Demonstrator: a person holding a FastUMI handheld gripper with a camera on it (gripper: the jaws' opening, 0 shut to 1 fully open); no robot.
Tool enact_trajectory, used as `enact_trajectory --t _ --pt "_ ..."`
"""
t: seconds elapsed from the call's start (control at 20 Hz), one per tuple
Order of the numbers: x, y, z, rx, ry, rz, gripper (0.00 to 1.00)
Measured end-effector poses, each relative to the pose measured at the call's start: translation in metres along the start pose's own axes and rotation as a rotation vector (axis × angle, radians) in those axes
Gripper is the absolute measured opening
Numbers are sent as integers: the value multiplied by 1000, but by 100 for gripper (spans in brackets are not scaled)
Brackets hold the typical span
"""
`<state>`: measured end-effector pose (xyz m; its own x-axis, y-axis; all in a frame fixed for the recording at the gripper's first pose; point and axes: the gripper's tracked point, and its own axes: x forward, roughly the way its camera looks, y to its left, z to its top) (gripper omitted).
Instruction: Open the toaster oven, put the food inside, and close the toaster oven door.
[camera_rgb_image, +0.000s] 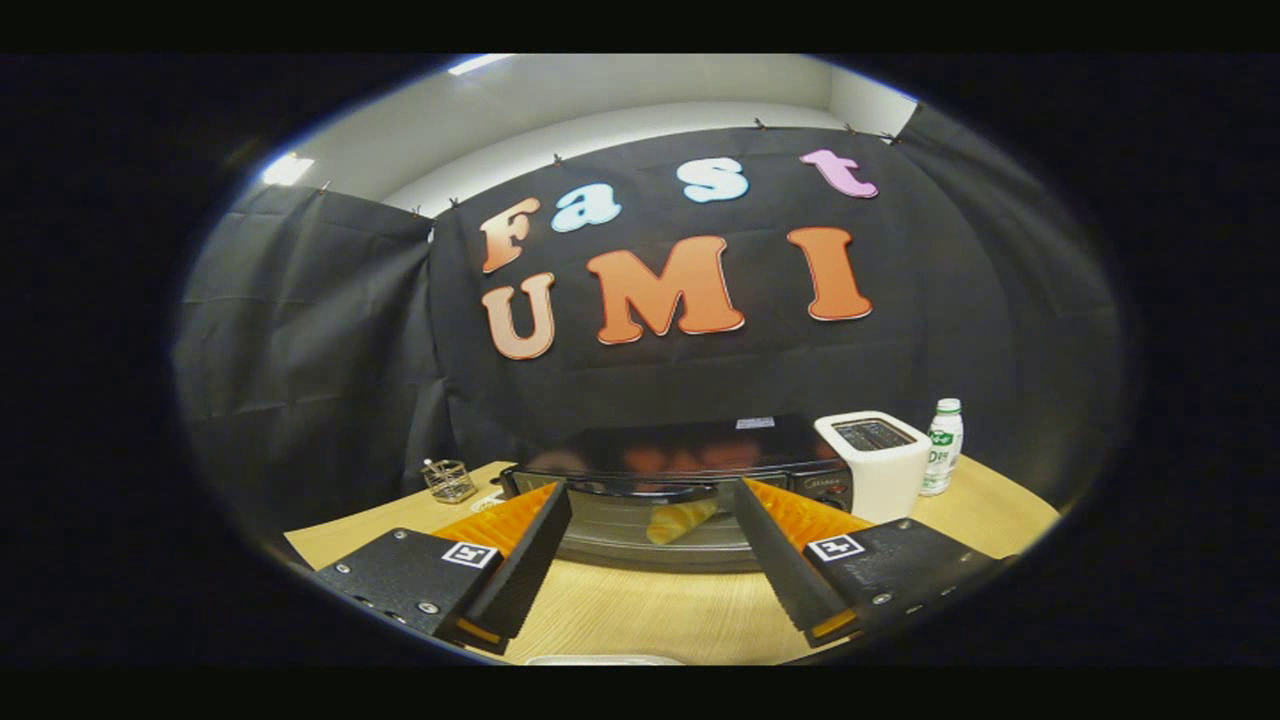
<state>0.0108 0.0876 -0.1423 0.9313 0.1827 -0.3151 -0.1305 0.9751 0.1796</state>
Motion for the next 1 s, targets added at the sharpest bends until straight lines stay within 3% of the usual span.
enact_trajectory --t 0.15,0.45,0.7,1.0 --pt "-26 -2 20 -63 -65 -10 97" --pt "-86 -15 81 -188 -248 -107 97" --pt "-126 -5 105 -201 -323 -103 97" --pt "-133 4 101 -213 -385 -82 98"
